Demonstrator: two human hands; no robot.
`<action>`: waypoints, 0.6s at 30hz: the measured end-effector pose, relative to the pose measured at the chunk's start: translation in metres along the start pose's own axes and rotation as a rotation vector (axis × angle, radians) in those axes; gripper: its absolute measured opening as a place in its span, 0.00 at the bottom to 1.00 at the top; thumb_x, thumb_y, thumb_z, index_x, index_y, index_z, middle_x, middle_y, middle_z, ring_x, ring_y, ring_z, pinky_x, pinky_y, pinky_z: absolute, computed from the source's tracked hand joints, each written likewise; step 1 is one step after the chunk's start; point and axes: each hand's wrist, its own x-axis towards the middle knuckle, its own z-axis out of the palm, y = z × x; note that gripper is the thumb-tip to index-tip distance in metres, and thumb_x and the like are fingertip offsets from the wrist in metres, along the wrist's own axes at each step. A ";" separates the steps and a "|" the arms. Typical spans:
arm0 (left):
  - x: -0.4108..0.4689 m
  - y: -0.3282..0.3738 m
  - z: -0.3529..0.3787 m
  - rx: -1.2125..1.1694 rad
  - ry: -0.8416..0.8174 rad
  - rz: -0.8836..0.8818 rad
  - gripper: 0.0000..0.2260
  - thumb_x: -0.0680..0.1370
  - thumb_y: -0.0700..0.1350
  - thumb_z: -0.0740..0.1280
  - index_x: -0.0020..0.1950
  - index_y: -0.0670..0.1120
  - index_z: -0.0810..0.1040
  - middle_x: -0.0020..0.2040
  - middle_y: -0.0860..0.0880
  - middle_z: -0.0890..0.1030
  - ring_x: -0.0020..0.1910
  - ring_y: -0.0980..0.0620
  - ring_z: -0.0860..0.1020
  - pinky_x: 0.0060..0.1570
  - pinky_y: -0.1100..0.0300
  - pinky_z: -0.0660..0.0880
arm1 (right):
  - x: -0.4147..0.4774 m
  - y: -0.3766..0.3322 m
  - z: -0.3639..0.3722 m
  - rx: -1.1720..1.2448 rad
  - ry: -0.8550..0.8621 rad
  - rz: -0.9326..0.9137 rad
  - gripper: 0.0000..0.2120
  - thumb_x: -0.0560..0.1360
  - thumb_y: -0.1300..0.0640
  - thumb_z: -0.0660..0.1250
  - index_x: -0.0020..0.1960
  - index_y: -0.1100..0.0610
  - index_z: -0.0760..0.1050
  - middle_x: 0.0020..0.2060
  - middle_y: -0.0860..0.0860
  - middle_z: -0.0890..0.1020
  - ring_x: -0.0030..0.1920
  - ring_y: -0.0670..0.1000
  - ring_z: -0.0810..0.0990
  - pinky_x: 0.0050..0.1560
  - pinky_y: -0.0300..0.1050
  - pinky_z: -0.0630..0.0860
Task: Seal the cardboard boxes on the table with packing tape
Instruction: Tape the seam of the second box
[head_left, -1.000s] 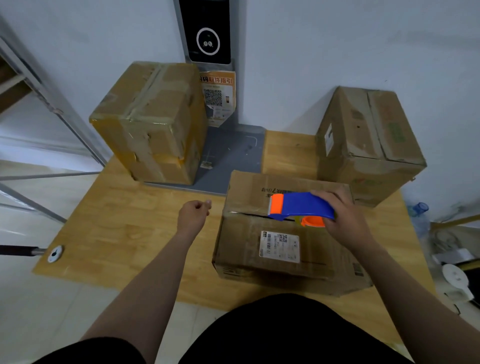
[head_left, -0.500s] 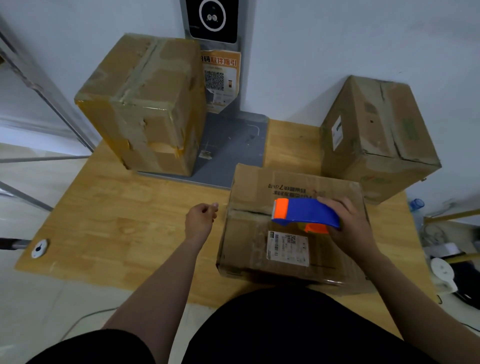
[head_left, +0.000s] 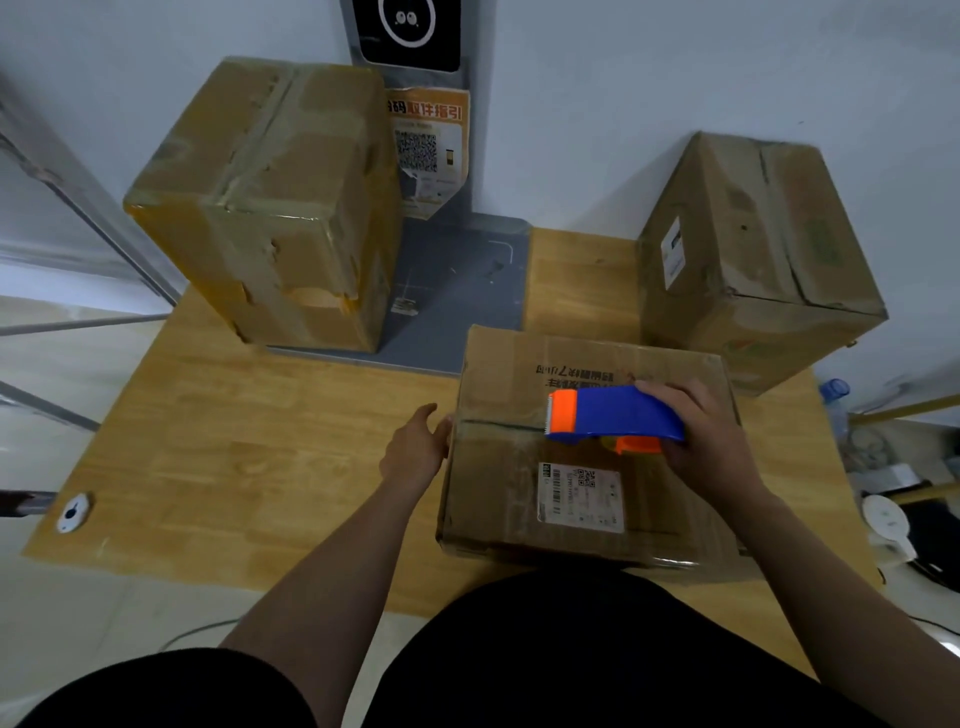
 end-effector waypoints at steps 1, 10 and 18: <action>0.002 0.000 -0.004 0.046 -0.042 -0.015 0.27 0.83 0.66 0.55 0.78 0.55 0.65 0.45 0.49 0.84 0.45 0.45 0.82 0.41 0.52 0.74 | 0.000 0.001 0.001 -0.004 0.001 -0.003 0.33 0.69 0.63 0.76 0.72 0.52 0.70 0.61 0.54 0.75 0.58 0.55 0.76 0.47 0.50 0.79; 0.000 0.014 -0.023 -0.074 0.075 -0.064 0.14 0.84 0.47 0.60 0.55 0.42 0.84 0.47 0.47 0.85 0.46 0.46 0.84 0.46 0.52 0.79 | -0.001 0.011 0.010 0.010 -0.021 -0.001 0.36 0.69 0.62 0.78 0.73 0.51 0.69 0.62 0.55 0.75 0.59 0.55 0.76 0.52 0.56 0.79; -0.027 0.062 -0.023 0.133 0.007 0.027 0.22 0.86 0.55 0.55 0.45 0.42 0.78 0.40 0.45 0.79 0.41 0.44 0.78 0.37 0.53 0.68 | -0.004 0.011 0.016 -0.018 -0.008 0.010 0.36 0.69 0.59 0.78 0.74 0.52 0.69 0.63 0.55 0.75 0.58 0.55 0.76 0.53 0.53 0.78</action>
